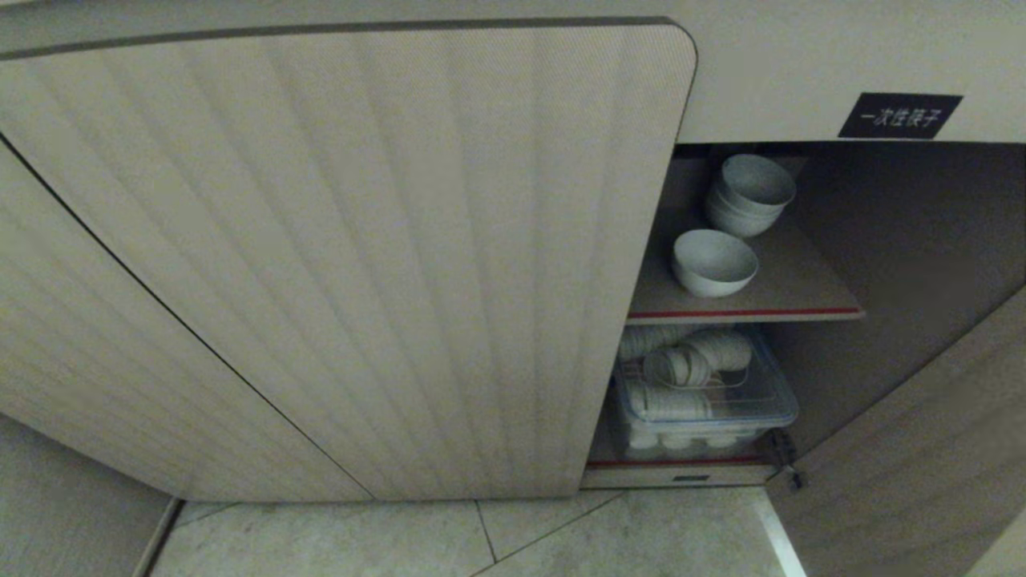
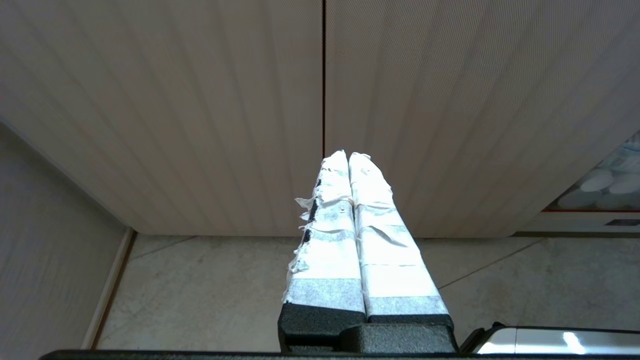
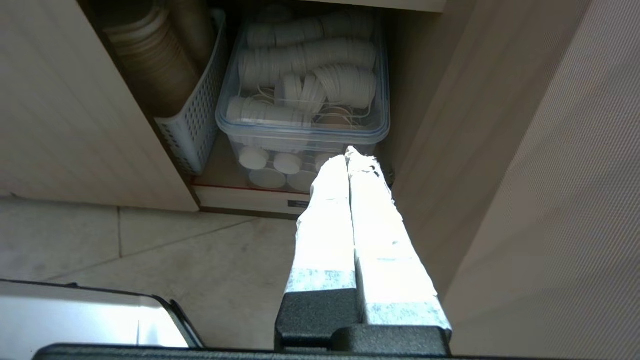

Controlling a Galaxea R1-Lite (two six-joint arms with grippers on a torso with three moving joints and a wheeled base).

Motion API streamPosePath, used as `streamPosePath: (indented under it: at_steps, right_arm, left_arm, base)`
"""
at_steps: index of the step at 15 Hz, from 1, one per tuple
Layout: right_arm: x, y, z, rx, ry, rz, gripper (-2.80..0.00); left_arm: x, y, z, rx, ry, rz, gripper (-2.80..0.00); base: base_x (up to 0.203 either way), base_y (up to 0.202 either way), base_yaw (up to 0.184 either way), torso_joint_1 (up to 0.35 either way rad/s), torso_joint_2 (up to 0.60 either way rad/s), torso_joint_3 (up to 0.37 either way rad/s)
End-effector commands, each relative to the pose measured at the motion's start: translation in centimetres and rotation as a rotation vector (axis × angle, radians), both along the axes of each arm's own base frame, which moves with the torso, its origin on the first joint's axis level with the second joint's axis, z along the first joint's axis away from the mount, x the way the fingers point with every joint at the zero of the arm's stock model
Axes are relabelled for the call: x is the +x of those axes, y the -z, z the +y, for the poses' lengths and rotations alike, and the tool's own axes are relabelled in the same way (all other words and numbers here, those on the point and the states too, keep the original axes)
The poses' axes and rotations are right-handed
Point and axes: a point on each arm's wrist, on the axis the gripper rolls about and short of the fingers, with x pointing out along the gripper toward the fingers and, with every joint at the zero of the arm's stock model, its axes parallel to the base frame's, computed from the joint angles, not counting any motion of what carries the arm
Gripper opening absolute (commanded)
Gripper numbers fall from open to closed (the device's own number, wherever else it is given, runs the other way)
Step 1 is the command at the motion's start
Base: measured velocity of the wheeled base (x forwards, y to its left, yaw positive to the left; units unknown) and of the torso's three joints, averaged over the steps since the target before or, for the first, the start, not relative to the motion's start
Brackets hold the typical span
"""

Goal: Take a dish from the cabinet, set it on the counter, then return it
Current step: Take the bowl from the cabinet

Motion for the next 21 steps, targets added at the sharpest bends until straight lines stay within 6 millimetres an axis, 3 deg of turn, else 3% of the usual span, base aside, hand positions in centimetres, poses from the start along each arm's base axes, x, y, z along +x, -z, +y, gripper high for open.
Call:
streamPosePath:
  at_steps: [1,10,16,21]
  right_arm:
    - [-0.1,-0.2,0.0,-0.019,-0.007,-0.002,-2.8]
    - [0.4,-1.0,0.1,-0.1,-0.046,0.054,-2.8]
    - [0.7,-3.0,0.6,-0.09,-0.269,0.093,-2.8]
    - [4.4,-5.1,1.0,-0.093,-0.45,0.199,-2.8]
  left_arm:
    - [0.0,0.0,0.0,0.0,-0.001,0.0,-2.8]
    - [0.0,0.0,0.0,0.0,-0.001,0.0,-2.8]
    - [0.0,0.0,0.0,0.0,-0.001,0.0,-2.8]
    - [0.0,0.0,0.0,0.0,-0.001,0.0,-2.8]
  base:
    - [0.0,0.0,0.0,0.0,0.0,0.0]
    - [0.0,0.0,0.0,0.0,0.0,0.0]
    - [0.0,0.0,0.0,0.0,0.0,0.0]
    - [0.0,0.0,0.0,0.0,0.0,0.0]
